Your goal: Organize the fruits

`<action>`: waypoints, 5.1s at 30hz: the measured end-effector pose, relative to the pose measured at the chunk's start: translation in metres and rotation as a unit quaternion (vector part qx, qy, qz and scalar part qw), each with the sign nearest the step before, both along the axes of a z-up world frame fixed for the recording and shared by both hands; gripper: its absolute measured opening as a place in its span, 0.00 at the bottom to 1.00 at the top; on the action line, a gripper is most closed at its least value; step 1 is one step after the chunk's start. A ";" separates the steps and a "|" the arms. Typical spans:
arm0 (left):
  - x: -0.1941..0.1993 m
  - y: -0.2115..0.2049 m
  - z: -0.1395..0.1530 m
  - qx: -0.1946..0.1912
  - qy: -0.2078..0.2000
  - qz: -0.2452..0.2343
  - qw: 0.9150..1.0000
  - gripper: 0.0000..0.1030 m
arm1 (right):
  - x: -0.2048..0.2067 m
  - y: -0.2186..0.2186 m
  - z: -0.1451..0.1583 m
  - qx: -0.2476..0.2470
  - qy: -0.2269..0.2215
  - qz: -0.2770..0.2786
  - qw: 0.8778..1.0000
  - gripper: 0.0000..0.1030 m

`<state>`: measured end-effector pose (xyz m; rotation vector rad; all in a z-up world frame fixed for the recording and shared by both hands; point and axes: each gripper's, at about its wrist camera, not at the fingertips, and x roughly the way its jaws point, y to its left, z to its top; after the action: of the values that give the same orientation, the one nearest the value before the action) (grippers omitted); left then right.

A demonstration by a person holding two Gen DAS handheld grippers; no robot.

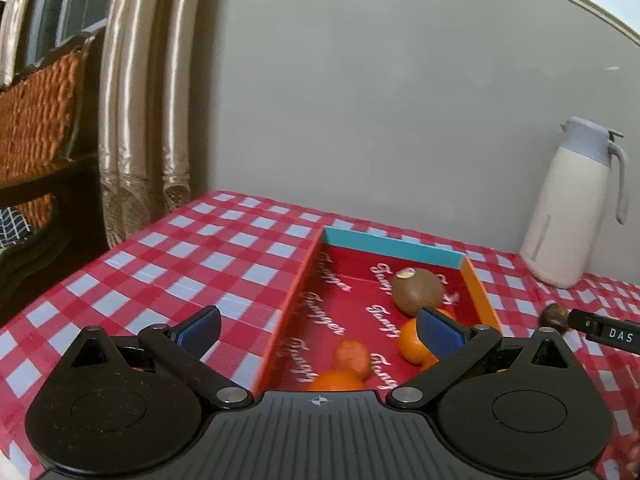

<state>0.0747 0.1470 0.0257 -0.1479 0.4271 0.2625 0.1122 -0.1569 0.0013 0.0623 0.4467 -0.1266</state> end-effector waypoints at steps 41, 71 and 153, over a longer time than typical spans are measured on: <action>-0.012 0.068 -0.014 -0.048 -0.007 0.106 0.993 1.00 | 0.088 0.002 -0.031 -0.039 0.084 0.037 0.995 0.54; -0.020 0.085 -0.015 -0.050 -0.007 0.144 0.988 1.00 | 0.029 0.062 0.028 0.003 -0.018 0.173 0.985 0.48; -0.125 -0.037 0.038 0.053 -0.024 -0.010 0.998 1.00 | -0.150 0.066 0.054 0.013 -0.068 0.111 0.991 1.00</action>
<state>-0.0504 0.1102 0.0636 -0.0451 0.3658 0.2613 -0.0380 -0.0906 0.0553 0.0466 0.3161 0.1024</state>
